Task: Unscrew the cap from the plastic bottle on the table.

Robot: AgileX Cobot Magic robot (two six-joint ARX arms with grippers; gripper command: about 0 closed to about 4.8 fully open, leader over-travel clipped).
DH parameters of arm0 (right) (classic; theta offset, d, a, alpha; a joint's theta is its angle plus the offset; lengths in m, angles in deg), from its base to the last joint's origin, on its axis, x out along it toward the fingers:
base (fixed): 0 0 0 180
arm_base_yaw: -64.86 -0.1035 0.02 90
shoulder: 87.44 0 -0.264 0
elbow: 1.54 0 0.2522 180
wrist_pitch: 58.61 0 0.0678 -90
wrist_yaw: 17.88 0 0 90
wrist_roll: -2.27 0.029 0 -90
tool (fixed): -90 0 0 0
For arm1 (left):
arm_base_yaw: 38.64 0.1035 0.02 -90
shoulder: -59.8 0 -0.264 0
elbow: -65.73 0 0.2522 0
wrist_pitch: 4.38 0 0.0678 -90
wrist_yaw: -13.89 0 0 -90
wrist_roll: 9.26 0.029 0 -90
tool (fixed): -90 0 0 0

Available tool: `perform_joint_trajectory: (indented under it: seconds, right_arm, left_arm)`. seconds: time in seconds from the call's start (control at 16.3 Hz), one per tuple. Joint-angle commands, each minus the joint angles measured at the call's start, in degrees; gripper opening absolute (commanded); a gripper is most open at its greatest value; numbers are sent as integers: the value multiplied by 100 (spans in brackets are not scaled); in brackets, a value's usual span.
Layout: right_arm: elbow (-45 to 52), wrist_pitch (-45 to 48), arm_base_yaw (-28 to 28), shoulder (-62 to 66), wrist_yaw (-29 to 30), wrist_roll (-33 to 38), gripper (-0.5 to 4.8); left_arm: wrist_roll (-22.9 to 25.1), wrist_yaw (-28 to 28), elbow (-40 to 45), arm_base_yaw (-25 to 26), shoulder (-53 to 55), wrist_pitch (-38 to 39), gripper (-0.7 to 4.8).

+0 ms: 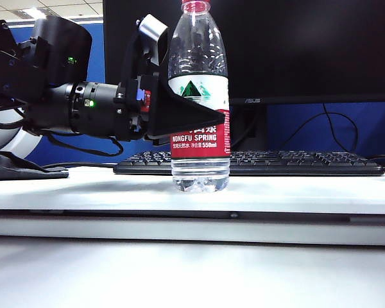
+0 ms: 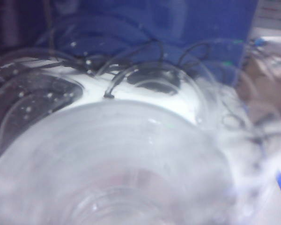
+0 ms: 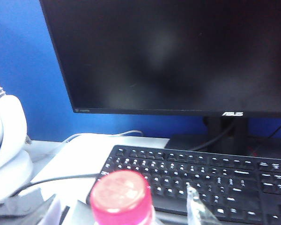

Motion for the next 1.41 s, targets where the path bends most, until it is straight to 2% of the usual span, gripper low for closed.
perform_joint_trajectory:
  seconds: [0.06,0.18,0.37,0.43,0.67,0.73,0.98,1.1,1.16,1.28,1.41]
  right_arm:
    - [-33,310,-2,-17,-31,-11,344]
    - [-33,319,26,2,44,9,314]
    - [-48,579,85,210,271,11,313]
    - [-118,549,114,260,273,2,295]
    - [-256,411,157,341,317,-15,290]
    - [-254,358,157,341,317,-13,256]
    - [-249,205,199,341,339,7,251]
    - [-247,205,199,341,341,7,201]
    - [-247,205,199,341,352,7,201]
    - [-247,197,201,341,426,7,164]
    - [-247,155,208,341,426,4,158]
  left_arm:
    - [2,-85,24,2,33,227,299]
    - [2,-85,24,2,33,227,299]
    - [-2,-42,24,2,33,227,299]
    - [0,-24,24,2,33,227,299]
    - [0,-24,22,2,33,225,299]
    - [0,-22,22,2,33,227,299]
    - [-2,-22,22,2,33,225,299]
    - [-4,-20,22,2,33,227,299]
    - [-4,-20,22,2,33,227,299]
    - [-2,-22,22,2,33,227,299]
    - [-2,-22,22,2,33,227,299]
